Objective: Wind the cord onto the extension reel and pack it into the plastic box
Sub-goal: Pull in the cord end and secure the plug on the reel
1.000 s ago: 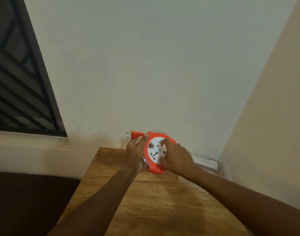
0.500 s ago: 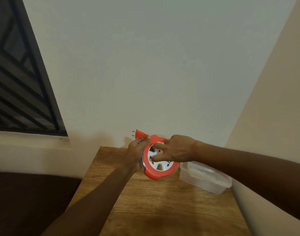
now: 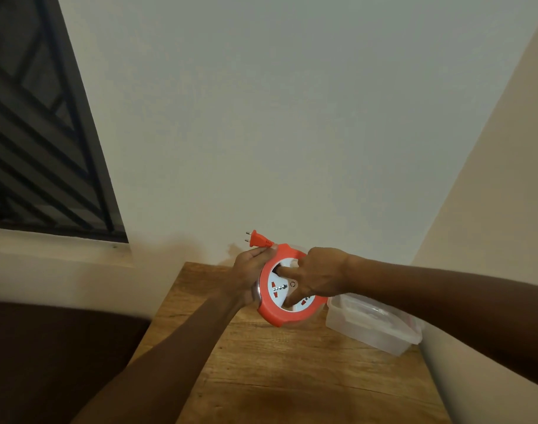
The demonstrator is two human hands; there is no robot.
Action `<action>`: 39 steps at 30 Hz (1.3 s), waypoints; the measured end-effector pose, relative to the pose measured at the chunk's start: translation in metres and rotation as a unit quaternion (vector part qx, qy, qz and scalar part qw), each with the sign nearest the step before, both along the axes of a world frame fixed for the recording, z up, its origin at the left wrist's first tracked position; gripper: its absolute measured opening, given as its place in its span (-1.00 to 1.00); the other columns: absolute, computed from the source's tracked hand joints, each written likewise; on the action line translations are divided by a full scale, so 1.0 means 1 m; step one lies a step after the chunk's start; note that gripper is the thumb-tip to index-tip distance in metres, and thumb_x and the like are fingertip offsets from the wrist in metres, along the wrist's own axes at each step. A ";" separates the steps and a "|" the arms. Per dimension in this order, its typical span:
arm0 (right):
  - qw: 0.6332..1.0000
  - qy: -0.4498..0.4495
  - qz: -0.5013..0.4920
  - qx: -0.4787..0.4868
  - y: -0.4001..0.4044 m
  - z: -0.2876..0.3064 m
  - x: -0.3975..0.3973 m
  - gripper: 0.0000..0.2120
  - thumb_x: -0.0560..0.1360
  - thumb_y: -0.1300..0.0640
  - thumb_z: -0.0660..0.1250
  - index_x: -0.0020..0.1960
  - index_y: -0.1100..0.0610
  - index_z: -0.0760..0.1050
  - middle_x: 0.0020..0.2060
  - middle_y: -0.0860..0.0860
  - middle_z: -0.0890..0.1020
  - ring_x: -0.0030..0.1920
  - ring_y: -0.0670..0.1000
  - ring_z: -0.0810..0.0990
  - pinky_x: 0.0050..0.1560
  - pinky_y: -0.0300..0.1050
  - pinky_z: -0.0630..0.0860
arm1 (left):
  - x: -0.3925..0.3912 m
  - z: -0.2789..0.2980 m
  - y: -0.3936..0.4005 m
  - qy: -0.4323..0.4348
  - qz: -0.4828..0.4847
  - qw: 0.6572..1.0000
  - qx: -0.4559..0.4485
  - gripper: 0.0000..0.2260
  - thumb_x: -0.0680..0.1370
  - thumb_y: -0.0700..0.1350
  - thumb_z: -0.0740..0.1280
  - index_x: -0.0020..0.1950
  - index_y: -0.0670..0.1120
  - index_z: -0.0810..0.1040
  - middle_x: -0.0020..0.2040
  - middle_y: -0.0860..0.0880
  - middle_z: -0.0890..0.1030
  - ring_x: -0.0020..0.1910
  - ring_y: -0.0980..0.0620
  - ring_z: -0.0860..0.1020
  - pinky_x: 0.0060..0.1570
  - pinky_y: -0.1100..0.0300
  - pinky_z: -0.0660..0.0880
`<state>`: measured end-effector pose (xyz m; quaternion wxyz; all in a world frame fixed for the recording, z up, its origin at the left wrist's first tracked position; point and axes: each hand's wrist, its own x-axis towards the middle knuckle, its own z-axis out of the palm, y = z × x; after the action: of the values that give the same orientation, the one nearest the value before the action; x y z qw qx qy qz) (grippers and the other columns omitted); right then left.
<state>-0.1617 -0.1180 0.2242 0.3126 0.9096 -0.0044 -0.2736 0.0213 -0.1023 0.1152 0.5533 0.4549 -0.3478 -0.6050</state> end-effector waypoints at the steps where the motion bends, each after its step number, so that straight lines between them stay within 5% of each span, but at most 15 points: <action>1: 1.000 0.011 -0.008 -0.002 0.002 -0.001 0.003 -0.27 0.49 0.06 0.49 0.53 -0.20 0.20 0.49 0.16 0.30 0.19 0.23 0.59 0.00 0.04 0.62 | -0.001 0.001 0.000 -0.011 -0.002 1.000 0.003 -0.71 0.64 0.04 0.39 0.22 -0.13 0.68 0.07 -0.19 0.77 -0.07 -0.21 0.77 -0.13 -0.03 0.70; 10: 0.998 0.025 0.056 -0.027 0.011 -0.004 0.011 -0.31 0.46 0.00 0.51 0.50 -0.17 0.28 0.32 0.18 0.52 0.11 0.18 0.64 -0.01 0.03 0.65 | 0.000 -0.001 0.004 -0.010 -0.024 1.000 -0.011 -0.70 0.65 0.02 0.39 0.22 -0.17 0.68 0.05 -0.22 0.75 -0.11 -0.20 0.74 -0.09 -0.05 0.71; 19: 0.993 -0.104 -0.050 0.031 0.010 -0.028 0.007 -0.38 0.46 0.01 0.50 0.46 -0.16 0.35 0.32 0.22 0.51 0.19 0.23 0.59 0.06 0.13 0.63 | 0.003 0.001 0.002 -0.030 -0.008 0.999 -0.030 -0.71 0.64 0.00 0.39 0.30 -0.11 0.64 0.07 -0.18 0.77 -0.09 -0.18 0.77 -0.14 -0.01 0.71; 24: 0.949 -0.242 -0.135 0.149 0.008 -0.029 0.003 -0.50 0.44 0.12 0.50 0.35 -0.06 0.52 0.43 0.12 0.42 0.37 0.14 0.41 0.26 0.05 0.51 | 0.007 -0.004 0.001 0.029 0.029 0.999 -0.025 -0.72 0.61 -0.02 0.43 0.26 -0.13 0.65 0.09 -0.24 0.75 -0.06 -0.25 0.75 -0.11 -0.07 0.71; 27: 0.849 -0.440 -0.192 0.218 -0.001 -0.031 -0.006 -0.58 0.45 0.15 0.44 0.30 0.02 0.54 0.36 0.08 0.46 0.29 0.10 0.43 0.20 -0.04 0.50 | 0.010 -0.004 0.001 0.047 0.034 0.998 -0.035 -0.73 0.60 -0.02 0.45 0.23 -0.14 0.68 0.10 -0.28 0.73 -0.03 -0.29 0.73 -0.03 -0.14 0.71; 30: 0.677 -0.580 -0.357 0.278 -0.014 -0.039 -0.010 -0.43 0.40 0.08 0.48 0.37 0.00 0.39 0.33 0.02 0.40 0.29 0.07 0.44 0.18 -0.10 0.47 | 0.008 -0.005 0.004 0.033 0.047 0.998 -0.026 -0.71 0.65 -0.02 0.39 0.31 -0.14 0.63 0.19 -0.31 0.70 0.13 -0.40 0.68 0.16 -0.31 0.63; 33: 0.443 -0.559 -0.534 0.454 -0.021 -0.054 -0.012 -0.38 0.41 -0.03 0.52 0.38 0.00 0.33 0.20 0.02 0.54 0.06 0.01 0.64 -0.13 -0.13 0.58 | 0.007 -0.007 0.006 0.052 0.075 0.996 -0.018 -0.72 0.68 -0.04 0.33 0.32 -0.15 0.62 0.21 -0.31 0.69 0.18 -0.41 0.66 0.07 -0.24 0.68; 34: 0.390 -0.536 -0.558 0.499 -0.021 -0.061 -0.013 -0.42 0.42 -0.05 0.51 0.35 0.03 0.37 0.12 0.03 0.62 -0.06 0.00 0.69 -0.26 -0.13 0.60 | 0.008 -0.008 0.006 0.057 0.083 0.995 -0.016 -0.72 0.68 -0.04 0.33 0.32 -0.15 0.62 0.19 -0.30 0.70 0.16 -0.40 0.67 0.02 -0.20 0.70; 39: 0.228 -0.607 -0.555 0.521 -0.016 -0.111 -0.001 -0.52 0.43 0.11 0.55 0.25 0.09 0.43 0.07 0.11 0.64 -0.08 0.13 0.72 -0.18 0.07 0.69 | 0.018 -0.024 0.008 0.013 0.114 0.993 0.001 -0.79 0.68 -0.05 0.35 0.19 -0.15 0.65 0.02 -0.20 0.77 -0.09 -0.22 0.76 -0.18 -0.04 0.72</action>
<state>-0.1630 -0.1337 0.1134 -0.5571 0.5340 -0.5528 0.3146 0.0394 -0.0939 0.0913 0.6228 0.4845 -0.2853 -0.5441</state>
